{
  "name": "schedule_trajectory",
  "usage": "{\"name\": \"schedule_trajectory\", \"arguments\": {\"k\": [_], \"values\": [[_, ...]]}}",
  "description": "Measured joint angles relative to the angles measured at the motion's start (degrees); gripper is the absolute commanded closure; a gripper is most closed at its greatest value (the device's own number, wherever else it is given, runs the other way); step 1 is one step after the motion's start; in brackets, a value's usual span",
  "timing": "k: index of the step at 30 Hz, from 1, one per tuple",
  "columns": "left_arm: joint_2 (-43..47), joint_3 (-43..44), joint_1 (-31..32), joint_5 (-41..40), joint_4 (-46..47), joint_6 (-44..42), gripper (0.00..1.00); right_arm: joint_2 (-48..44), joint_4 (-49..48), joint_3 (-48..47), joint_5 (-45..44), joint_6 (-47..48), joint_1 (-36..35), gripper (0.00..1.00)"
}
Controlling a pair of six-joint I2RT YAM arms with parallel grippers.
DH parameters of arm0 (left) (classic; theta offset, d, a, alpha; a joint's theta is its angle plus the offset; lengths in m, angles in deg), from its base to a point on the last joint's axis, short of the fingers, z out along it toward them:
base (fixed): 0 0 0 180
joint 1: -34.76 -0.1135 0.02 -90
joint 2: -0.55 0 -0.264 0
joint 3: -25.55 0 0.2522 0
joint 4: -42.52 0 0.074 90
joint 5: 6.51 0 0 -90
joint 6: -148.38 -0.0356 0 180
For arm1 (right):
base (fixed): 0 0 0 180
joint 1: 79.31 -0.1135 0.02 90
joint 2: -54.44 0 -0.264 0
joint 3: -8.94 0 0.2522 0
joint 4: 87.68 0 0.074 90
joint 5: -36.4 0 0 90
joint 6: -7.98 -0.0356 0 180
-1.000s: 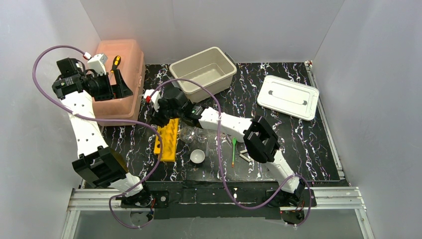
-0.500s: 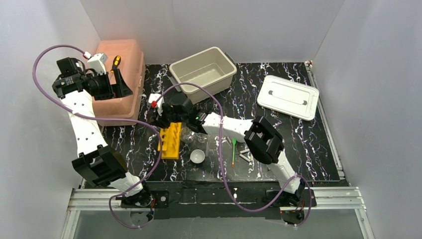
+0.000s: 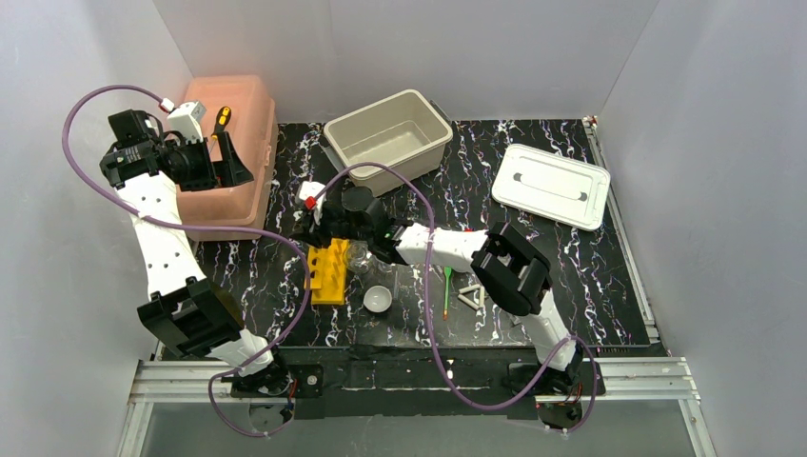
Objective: Organize the chemistry lab equipment
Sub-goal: Insert the test tube into the slot of the test tube rack.
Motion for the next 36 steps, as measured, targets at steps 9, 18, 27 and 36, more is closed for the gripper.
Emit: {"name": "schedule_trajectory", "arguments": {"k": [9,18,27,36], "values": [[0.00,-0.09,0.00,-0.44,0.00,-0.81,0.02,-0.20,-4.22,2.27,-0.09,-0.87,0.04,0.79],[0.02,-1.09,0.00,-1.18,0.04,-1.92,0.02,-1.81,-11.23,7.54,-1.66,-2.97,0.07,0.79],[0.04,-1.16,0.00,-1.68,0.07,-2.80,0.02,-2.84,-18.71,12.52,-3.10,-4.04,0.07,0.76],[0.09,-2.12,0.00,-2.49,0.22,-3.67,0.02,-2.99,-28.96,18.67,-3.52,-5.60,0.07,0.76]]}}
